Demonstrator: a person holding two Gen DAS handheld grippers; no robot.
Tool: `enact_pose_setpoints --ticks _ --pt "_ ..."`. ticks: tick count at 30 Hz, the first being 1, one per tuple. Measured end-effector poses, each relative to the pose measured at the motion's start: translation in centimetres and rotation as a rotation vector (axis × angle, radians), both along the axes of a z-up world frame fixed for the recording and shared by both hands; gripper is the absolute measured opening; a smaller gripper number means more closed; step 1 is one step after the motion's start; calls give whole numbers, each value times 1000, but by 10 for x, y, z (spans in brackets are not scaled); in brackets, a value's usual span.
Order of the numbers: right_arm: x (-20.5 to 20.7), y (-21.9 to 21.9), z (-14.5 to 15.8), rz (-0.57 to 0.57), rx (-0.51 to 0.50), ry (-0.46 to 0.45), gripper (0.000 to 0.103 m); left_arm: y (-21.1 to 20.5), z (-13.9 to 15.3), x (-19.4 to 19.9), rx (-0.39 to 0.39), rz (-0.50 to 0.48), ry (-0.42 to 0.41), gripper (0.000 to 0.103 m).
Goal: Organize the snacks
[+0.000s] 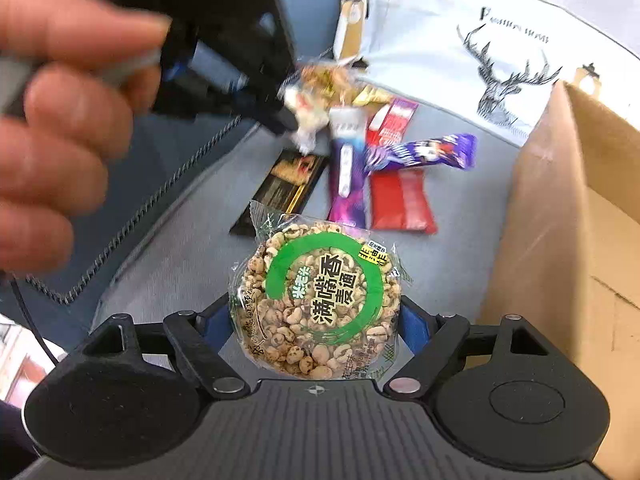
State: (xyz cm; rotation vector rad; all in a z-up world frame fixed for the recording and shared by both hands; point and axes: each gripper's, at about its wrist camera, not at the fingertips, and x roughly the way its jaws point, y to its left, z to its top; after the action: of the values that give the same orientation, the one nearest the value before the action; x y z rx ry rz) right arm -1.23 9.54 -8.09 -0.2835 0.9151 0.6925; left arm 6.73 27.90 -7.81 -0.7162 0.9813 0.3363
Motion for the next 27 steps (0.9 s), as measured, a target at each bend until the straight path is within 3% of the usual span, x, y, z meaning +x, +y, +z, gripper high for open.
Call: enact_pose_setpoints --ticks 2,6,11,16,19,23,25,27 --pt "-1 -2 2 1 -3 -2 83 10 -5 -4 -43 29 11 5" --pt "2 2 -2 1 -18 12 83 21 -16 -4 -55 78 47 27" --pt "3 3 0 5 -4 15 84 24 -29 -1 -60 81 89 32" --pt "5 1 2 -4 2 13 84 25 -39 0 -57 107 92 63" --pt "5 1 3 -11 4 13 84 28 -44 -7 -76 151 110 72" --pt "2 2 2 -19 -7 15 84 19 -43 -2 -4 116 174 74" --pt "2 3 2 -26 -11 15 84 9 -27 4 73 17 197 74" --pt "3 2 2 -30 -13 16 84 -4 -3 7 156 -91 154 79"
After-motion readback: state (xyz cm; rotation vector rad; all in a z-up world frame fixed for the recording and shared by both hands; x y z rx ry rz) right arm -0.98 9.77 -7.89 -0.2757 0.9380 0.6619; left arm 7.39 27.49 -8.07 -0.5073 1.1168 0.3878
